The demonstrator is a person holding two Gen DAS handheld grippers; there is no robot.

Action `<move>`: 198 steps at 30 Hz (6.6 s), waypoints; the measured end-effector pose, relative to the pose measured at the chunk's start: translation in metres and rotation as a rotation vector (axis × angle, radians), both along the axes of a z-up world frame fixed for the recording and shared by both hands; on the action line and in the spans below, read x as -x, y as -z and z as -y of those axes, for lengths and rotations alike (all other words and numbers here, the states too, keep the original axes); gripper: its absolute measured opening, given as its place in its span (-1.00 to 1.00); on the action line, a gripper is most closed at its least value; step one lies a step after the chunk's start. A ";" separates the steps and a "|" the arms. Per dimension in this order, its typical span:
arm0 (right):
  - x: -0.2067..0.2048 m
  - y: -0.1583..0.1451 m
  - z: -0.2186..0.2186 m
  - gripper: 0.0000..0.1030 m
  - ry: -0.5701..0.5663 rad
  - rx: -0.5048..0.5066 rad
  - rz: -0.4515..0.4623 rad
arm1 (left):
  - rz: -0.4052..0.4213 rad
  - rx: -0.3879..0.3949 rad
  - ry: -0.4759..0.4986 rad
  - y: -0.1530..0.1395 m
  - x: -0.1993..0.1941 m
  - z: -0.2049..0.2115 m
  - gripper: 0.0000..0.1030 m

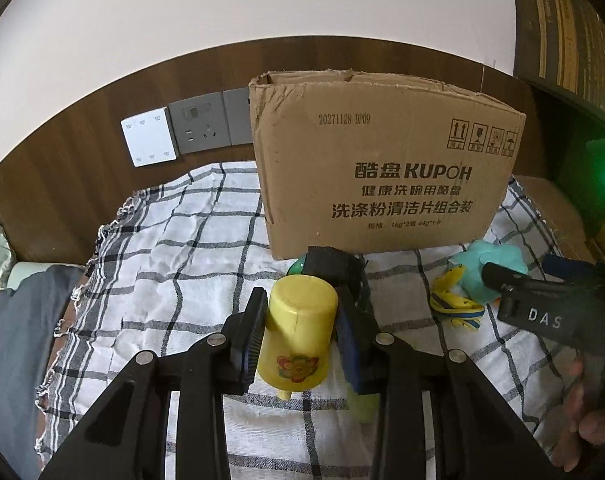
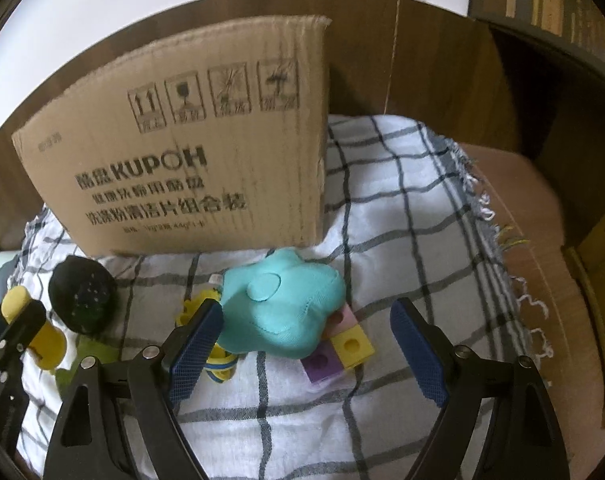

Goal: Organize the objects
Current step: 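Grasp the yellow cup with the left tool while the right tool grasps the teal star, then lift the yellow cup and teal star and carry them over the box, then open both tools to drop the cup and star into the box, then withdraw both tools from the box toward the remaining toys on the blanket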

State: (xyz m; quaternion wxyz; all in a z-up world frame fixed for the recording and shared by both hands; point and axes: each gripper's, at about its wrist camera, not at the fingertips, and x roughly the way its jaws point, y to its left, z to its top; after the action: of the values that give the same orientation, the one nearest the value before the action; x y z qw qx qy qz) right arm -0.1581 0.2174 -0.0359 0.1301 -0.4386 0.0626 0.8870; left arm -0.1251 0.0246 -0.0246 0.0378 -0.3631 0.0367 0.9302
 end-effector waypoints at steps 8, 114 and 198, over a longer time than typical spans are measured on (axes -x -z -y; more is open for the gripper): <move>0.003 0.004 0.004 0.67 -0.036 0.016 0.014 | 0.030 -0.015 0.001 0.007 0.004 0.003 -0.34; 0.058 -0.152 0.002 0.13 -0.115 -0.042 -0.320 | -0.226 0.009 0.084 -0.126 0.110 -0.031 -0.34; -0.070 -0.074 -0.007 0.94 -0.024 -0.075 -0.239 | -0.101 0.035 -0.045 -0.039 -0.021 -0.021 1.00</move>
State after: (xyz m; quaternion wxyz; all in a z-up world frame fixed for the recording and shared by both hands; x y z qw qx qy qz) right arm -0.0885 0.2243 0.0378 0.1275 -0.3253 0.0394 0.9361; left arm -0.1039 0.0454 0.0143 0.0086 -0.3170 0.0468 0.9472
